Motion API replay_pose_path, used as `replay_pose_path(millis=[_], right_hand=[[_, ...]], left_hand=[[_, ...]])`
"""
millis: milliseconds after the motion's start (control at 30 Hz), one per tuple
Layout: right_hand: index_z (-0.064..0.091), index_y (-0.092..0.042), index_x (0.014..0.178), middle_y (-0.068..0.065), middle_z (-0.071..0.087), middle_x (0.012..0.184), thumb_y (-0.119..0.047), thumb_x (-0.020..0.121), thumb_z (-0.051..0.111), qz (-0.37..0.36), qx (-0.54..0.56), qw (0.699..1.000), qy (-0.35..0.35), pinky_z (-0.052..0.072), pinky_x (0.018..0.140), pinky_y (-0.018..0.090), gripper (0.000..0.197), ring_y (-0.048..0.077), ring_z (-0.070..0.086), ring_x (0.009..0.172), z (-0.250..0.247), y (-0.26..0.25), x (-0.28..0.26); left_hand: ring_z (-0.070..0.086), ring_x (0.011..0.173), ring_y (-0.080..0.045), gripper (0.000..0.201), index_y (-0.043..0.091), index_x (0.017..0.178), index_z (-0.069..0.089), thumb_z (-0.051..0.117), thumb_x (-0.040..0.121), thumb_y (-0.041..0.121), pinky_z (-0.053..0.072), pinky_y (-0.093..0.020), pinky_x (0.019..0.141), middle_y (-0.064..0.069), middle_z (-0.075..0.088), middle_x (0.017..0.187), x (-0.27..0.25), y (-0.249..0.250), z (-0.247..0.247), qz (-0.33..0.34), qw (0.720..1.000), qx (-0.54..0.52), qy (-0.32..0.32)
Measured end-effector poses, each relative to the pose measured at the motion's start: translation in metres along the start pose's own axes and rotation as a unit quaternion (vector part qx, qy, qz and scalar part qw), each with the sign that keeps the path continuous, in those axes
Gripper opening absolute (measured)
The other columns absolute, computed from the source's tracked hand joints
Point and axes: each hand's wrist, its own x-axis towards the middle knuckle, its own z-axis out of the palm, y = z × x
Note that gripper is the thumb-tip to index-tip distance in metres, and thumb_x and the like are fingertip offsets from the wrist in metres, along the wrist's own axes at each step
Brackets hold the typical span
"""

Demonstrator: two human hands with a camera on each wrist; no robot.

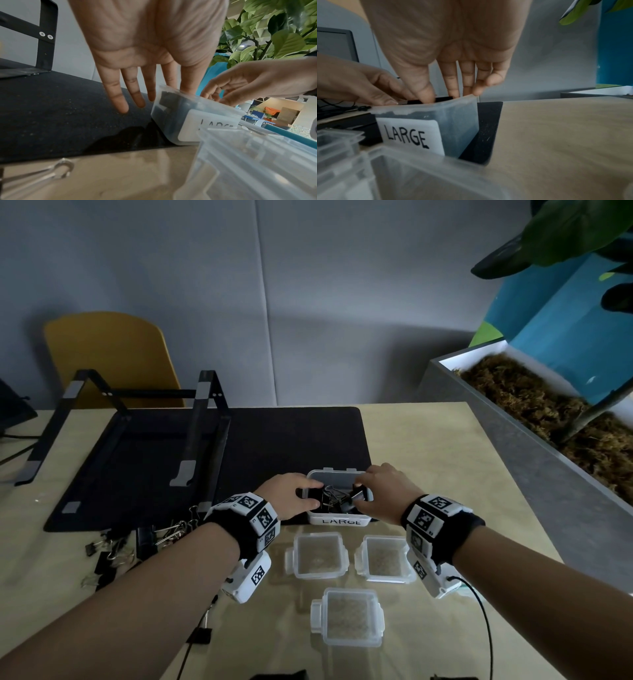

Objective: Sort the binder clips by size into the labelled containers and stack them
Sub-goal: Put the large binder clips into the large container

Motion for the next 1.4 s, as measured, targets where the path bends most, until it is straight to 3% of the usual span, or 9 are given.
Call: replay_pose_path(millis=[100, 167, 333, 467, 600, 733, 900, 1100, 1400], right_hand=[[0.059, -0.024, 0.112, 0.001, 0.059, 0.107, -0.064, 0.081, 0.048, -0.004, -0.039, 0.999, 0.012, 0.038, 0.091, 0.036, 0.052, 0.022, 0.049, 0.105, 0.0, -0.01, 0.0], [0.061, -0.025, 0.106, 0.001, 0.062, 0.098, -0.067, 0.079, 0.047, -0.002, -0.048, 0.999, 0.013, 0.036, 0.088, 0.035, 0.052, 0.022, 0.052, 0.099, 0.0, -0.017, 0.001], [0.063, -0.027, 0.098, 0.002, 0.063, 0.091, -0.053, 0.082, 0.051, 0.003, -0.046, 0.999, 0.008, 0.037, 0.085, 0.035, 0.033, 0.024, 0.056, 0.096, -0.001, -0.025, 0.002], [0.058, -0.017, 0.11, 0.004, 0.06, 0.107, -0.038, 0.08, 0.061, 0.0, -0.005, 1.0, -0.006, 0.043, 0.086, 0.033, 0.037, 0.024, 0.055, 0.103, -0.009, -0.011, 0.003], [0.058, -0.022, 0.121, 0.001, 0.063, 0.119, -0.031, 0.085, 0.062, -0.014, 0.017, 0.999, -0.032, 0.044, 0.088, 0.031, 0.038, 0.02, 0.054, 0.111, -0.017, 0.006, -0.001], [0.062, -0.021, 0.119, 0.003, 0.06, 0.119, -0.033, 0.089, 0.057, -0.019, 0.013, 0.999, -0.045, 0.043, 0.093, 0.033, 0.033, 0.021, 0.053, 0.113, -0.015, 0.01, -0.002], [0.057, -0.018, 0.116, 0.003, 0.055, 0.116, -0.049, 0.082, 0.061, -0.003, 0.042, 0.999, -0.018, 0.042, 0.086, 0.03, 0.047, 0.021, 0.053, 0.105, -0.009, 0.003, -0.004], [0.061, -0.016, 0.112, 0.007, 0.049, 0.119, -0.029, 0.087, 0.061, 0.005, 0.048, 0.999, -0.019, 0.039, 0.077, 0.027, 0.029, 0.026, 0.056, 0.098, -0.005, 0.001, 0.0], [0.067, -0.026, 0.116, 0.004, 0.055, 0.121, -0.026, 0.092, 0.055, -0.03, 0.047, 0.998, -0.024, 0.041, 0.094, 0.031, 0.026, 0.021, 0.053, 0.111, -0.011, 0.008, -0.002]], left_hand=[[0.045, 0.128, -0.011, 0.043, 0.034, 0.126, 0.056, 0.065, 0.084, 0.033, 0.034, -0.029, 0.11, 0.007, 0.05, 0.139, 0.002, 0.0, 0.0, 0.003, 1.0, 0.003, -0.002], [0.045, 0.128, -0.011, 0.044, 0.034, 0.127, 0.056, 0.066, 0.084, 0.032, 0.034, -0.028, 0.109, 0.008, 0.05, 0.139, 0.002, 0.001, -0.001, 0.001, 1.0, 0.003, -0.005], [0.049, 0.123, -0.011, 0.044, 0.035, 0.125, 0.058, 0.068, 0.082, 0.032, 0.038, -0.032, 0.108, 0.008, 0.054, 0.135, 0.003, 0.001, -0.001, 0.0, 1.0, -0.002, -0.007], [0.045, 0.128, -0.011, 0.044, 0.036, 0.126, 0.057, 0.067, 0.083, 0.032, 0.034, -0.025, 0.107, 0.007, 0.051, 0.139, 0.002, -0.002, -0.001, -0.002, 1.0, -0.016, -0.008], [0.044, 0.13, -0.011, 0.044, 0.036, 0.126, 0.056, 0.066, 0.084, 0.031, 0.033, -0.024, 0.106, 0.008, 0.05, 0.14, 0.002, -0.002, -0.001, 0.003, 1.0, -0.022, -0.008], [0.045, 0.129, -0.011, 0.043, 0.036, 0.126, 0.056, 0.066, 0.084, 0.031, 0.033, -0.022, 0.102, 0.007, 0.05, 0.139, 0.002, -0.001, -0.001, 0.0, 1.0, -0.021, -0.006], [0.05, 0.12, -0.014, 0.043, 0.035, 0.124, 0.056, 0.067, 0.083, 0.03, 0.04, -0.026, 0.099, 0.003, 0.054, 0.133, 0.002, 0.0, 0.0, -0.009, 1.0, -0.018, 0.007], [0.048, 0.121, -0.014, 0.044, 0.034, 0.126, 0.056, 0.067, 0.083, 0.032, 0.04, -0.03, 0.103, 0.003, 0.053, 0.131, 0.002, -0.001, 0.001, -0.001, 1.0, -0.005, 0.008], [0.049, 0.121, -0.016, 0.044, 0.036, 0.13, 0.052, 0.062, 0.087, 0.034, 0.039, -0.031, 0.103, 0.002, 0.052, 0.131, 0.0, -0.003, 0.003, 0.01, 1.0, 0.006, 0.011]])
